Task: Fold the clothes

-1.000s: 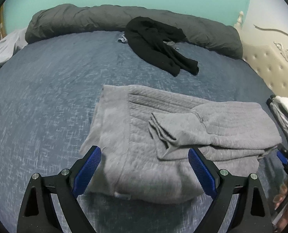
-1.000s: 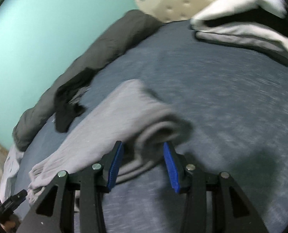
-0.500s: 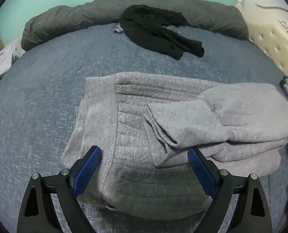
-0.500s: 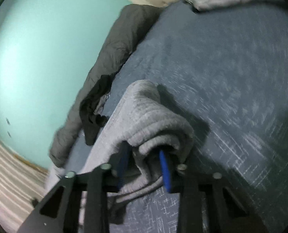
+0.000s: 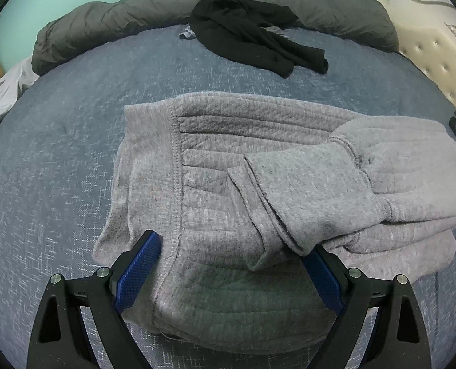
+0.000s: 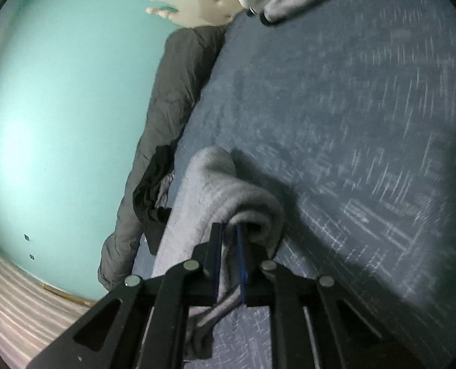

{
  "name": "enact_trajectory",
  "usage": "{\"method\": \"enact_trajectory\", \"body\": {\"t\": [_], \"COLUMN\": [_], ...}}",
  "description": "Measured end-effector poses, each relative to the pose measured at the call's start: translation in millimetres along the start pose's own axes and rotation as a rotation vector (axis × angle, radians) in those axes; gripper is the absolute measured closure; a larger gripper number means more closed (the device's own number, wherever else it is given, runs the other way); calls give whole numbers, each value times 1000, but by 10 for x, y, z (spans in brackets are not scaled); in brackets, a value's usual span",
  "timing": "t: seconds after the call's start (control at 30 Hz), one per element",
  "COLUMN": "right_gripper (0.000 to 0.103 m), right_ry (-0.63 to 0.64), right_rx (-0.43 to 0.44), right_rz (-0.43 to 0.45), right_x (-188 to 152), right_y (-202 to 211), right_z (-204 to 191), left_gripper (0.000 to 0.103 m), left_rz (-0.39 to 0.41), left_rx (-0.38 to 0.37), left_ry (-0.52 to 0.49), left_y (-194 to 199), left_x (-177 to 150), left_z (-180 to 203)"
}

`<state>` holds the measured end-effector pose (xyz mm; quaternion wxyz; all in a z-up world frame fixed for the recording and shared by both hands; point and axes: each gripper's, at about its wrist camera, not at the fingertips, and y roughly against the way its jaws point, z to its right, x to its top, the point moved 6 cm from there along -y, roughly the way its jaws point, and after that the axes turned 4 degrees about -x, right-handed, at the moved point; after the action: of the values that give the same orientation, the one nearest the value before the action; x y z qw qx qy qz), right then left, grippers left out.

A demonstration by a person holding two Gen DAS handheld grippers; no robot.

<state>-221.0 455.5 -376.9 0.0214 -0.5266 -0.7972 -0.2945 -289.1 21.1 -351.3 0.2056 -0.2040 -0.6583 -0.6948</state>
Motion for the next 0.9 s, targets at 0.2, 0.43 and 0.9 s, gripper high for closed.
{"method": "enact_trajectory", "body": {"t": [0.2,0.43,0.9], "right_gripper": [93,103,99], "right_ry": [207,144,218], "right_rx": [18,-200,-152], "right_rz": [53,-98,-73], "right_x": [150,126,249], "right_y": [-33,-511,-618], "right_z": [-571,-46,-284], "left_gripper": [9,9,9], "left_rz": [1,-5,-9], "left_rx": [7,3,12], "left_ry": [-2,-4,-20], "left_y": [-4,-20,-46], "left_x": [-9,-35,-62], "left_z": [10,5,-14]}}
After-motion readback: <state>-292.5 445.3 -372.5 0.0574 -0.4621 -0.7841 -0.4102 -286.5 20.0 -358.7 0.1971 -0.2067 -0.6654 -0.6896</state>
